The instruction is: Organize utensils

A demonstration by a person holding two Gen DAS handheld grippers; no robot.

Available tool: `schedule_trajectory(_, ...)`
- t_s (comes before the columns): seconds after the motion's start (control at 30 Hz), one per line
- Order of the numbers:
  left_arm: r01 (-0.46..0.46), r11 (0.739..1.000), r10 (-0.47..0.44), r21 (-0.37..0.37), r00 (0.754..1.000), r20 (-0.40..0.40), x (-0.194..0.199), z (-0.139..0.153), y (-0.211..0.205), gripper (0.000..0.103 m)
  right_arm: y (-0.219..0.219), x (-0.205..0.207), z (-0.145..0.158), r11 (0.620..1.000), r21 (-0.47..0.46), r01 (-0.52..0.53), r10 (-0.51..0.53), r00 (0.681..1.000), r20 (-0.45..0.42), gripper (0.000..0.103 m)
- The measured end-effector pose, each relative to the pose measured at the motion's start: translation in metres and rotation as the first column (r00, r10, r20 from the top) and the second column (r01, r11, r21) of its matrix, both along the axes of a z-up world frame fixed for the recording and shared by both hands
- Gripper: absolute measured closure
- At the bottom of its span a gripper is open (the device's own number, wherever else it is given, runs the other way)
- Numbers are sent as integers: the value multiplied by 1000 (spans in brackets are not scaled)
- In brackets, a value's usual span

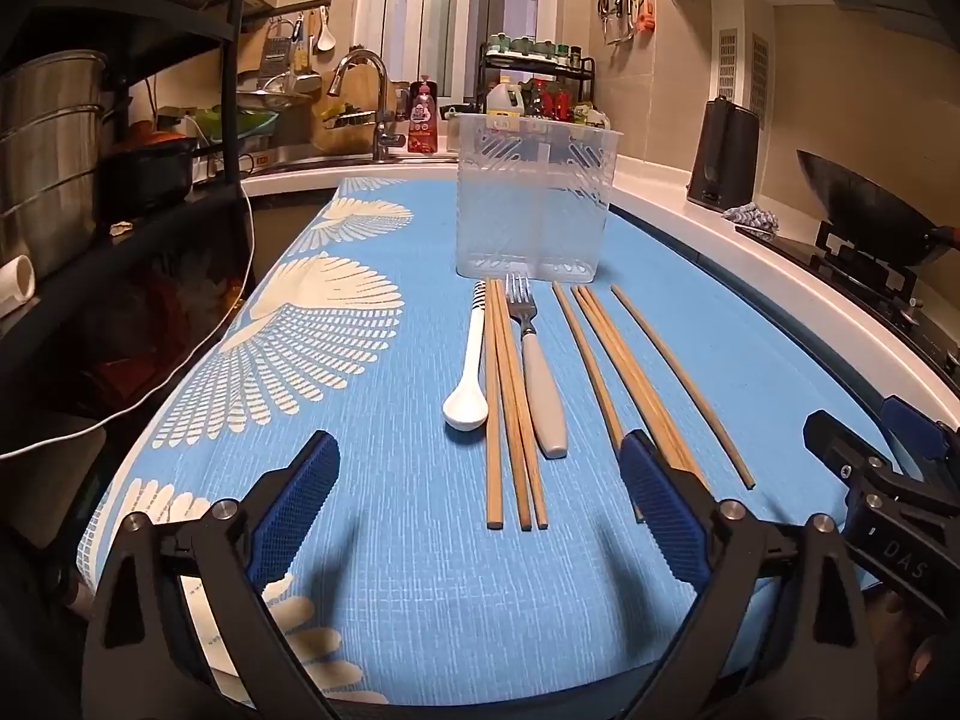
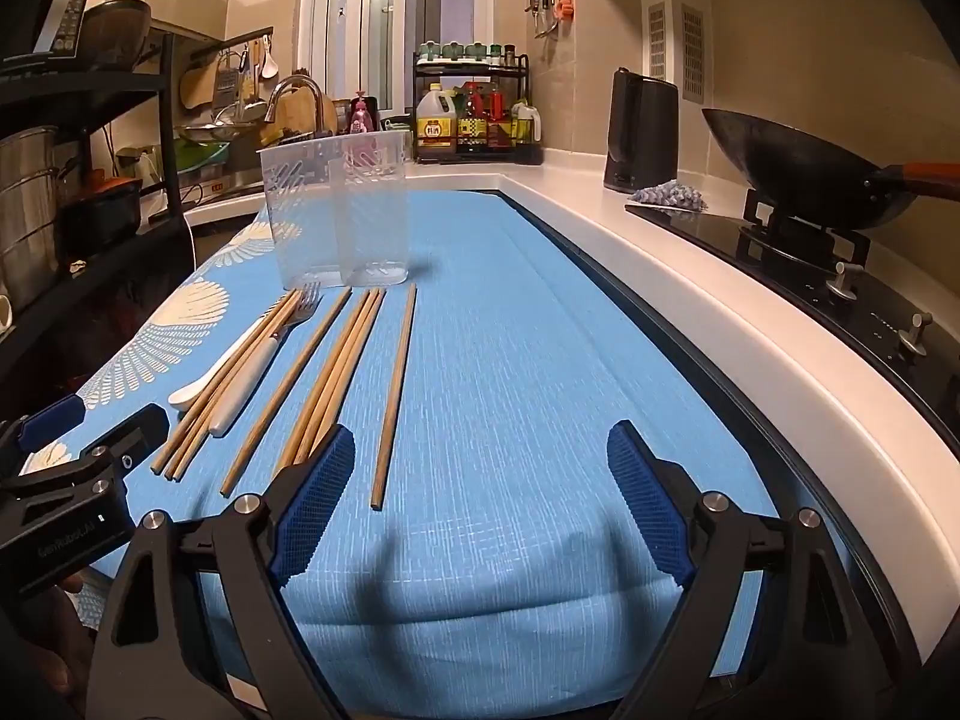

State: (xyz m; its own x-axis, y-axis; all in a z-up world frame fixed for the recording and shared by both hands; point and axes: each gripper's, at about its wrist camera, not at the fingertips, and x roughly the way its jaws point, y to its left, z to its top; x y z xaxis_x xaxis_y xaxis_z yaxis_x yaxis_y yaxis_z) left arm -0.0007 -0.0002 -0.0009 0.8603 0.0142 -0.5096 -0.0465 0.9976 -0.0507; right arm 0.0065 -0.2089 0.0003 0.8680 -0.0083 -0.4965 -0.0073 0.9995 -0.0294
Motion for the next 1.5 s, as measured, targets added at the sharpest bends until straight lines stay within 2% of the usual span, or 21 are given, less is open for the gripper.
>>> schedule_trajectory(0.2,-3,1000,3,-18,1000,-4,-2,-2,3,9,0,0,-1,1000,0,5,-5,1000,-3,18)
schedule_trajectory(1.5,-5,1000,5,-16,1000,-10,3,1,-2,9,2,-1,1,1000,-4,5,-5,1000,9,18)
